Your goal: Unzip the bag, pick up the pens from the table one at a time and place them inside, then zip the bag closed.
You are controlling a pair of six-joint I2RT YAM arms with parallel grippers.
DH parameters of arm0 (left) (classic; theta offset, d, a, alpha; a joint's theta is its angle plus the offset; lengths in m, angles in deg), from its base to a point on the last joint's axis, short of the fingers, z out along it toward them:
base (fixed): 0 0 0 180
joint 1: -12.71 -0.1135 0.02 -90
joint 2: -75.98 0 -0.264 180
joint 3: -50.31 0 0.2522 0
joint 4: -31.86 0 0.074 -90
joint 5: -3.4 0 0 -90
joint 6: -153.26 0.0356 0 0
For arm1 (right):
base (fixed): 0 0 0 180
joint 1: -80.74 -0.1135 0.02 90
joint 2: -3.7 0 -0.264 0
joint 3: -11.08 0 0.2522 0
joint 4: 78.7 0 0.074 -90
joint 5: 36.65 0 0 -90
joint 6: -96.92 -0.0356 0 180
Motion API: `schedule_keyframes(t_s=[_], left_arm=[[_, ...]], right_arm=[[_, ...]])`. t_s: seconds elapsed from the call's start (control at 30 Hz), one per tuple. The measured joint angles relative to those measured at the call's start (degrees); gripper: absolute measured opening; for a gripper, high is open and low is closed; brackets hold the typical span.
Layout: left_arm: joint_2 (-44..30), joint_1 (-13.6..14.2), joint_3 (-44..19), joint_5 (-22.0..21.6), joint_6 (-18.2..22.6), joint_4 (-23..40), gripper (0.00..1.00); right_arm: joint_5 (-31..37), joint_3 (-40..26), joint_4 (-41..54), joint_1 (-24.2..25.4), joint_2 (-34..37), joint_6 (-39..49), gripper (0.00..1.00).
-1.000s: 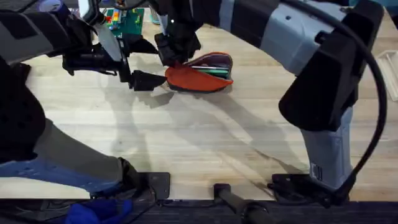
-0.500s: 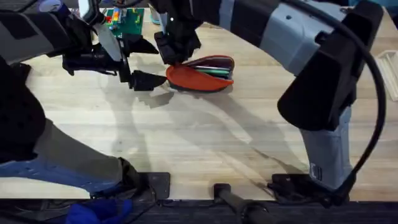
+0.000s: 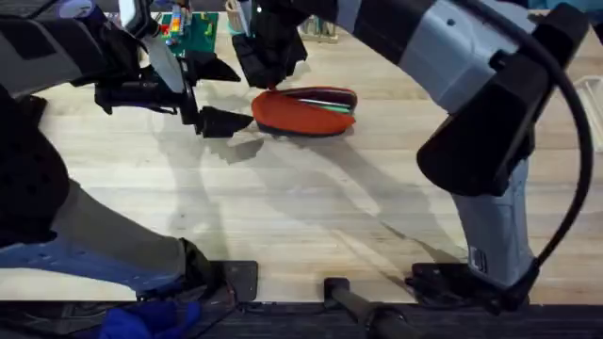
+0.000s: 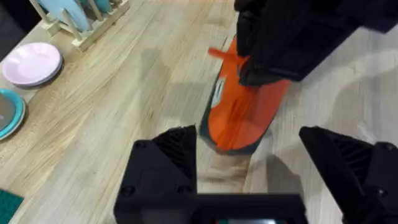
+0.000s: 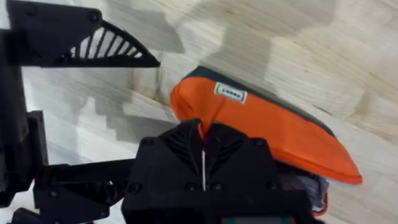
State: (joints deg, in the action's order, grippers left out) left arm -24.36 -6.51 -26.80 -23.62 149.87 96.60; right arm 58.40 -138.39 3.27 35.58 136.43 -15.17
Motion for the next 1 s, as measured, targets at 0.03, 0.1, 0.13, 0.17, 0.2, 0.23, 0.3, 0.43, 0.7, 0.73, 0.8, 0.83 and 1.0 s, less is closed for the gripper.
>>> schedule_keyframes(t_s=[0.03,0.1,0.13,0.17,0.2,0.23,0.3,0.43,0.7,0.73,0.8,0.83,1.0], left_arm=[[0.0,0.0,0.0,0.0,0.0,0.0,0.994],[0.0,0.0,0.0,0.0,0.0,0.0,0.994],[0.0,0.0,0.0,0.0,0.0,0.0,0.994],[0.0,0.0,0.0,0.0,0.0,0.0,0.993],[0.0,0.0,0.0,0.0,0.0,0.0,0.993],[0.0,0.0,0.0,0.0,0.0,0.0,0.992],[0.0,0.0,0.0,0.0,0.0,0.0,0.993],[0.0,0.0,0.0,0.0,0.0,0.0,0.993],[0.0,0.0,0.0,0.0,0.0,0.0,0.993],[0.0,0.0,0.0,0.0,0.0,0.0,0.993],[0.0,0.0,0.0,0.0,0.0,0.0,0.993],[0.0,0.0,0.0,0.0,0.0,0.0,0.993],[0.0,0.0,0.0,0.0,0.0,0.0,0.993]], right_arm=[[0.1,-0.4,0.1,0.0,0.0,0.0,0.031],[0.1,-0.8,0.3,0.1,0.0,0.0,0.031],[0.1,-0.8,0.6,0.1,0.0,0.0,0.031],[0.1,-0.9,0.7,0.2,0.0,0.0,0.031],[0.1,-0.9,0.8,0.2,0.0,0.0,0.031],[0.1,-0.9,0.9,0.2,0.0,0.0,0.031],[0.1,-0.9,0.9,0.2,0.0,0.0,0.031],[0.1,-0.9,0.9,0.2,0.0,0.0,0.030],[0.1,-0.9,0.9,0.2,0.0,0.0,0.030],[0.1,-0.9,0.9,0.2,0.0,0.0,0.030],[0.1,-0.9,0.9,0.2,0.0,0.0,0.030],[0.1,-0.9,0.9,0.2,0.0,0.0,0.029],[0.1,-0.9,0.9,0.2,0.0,0.0,0.030]])
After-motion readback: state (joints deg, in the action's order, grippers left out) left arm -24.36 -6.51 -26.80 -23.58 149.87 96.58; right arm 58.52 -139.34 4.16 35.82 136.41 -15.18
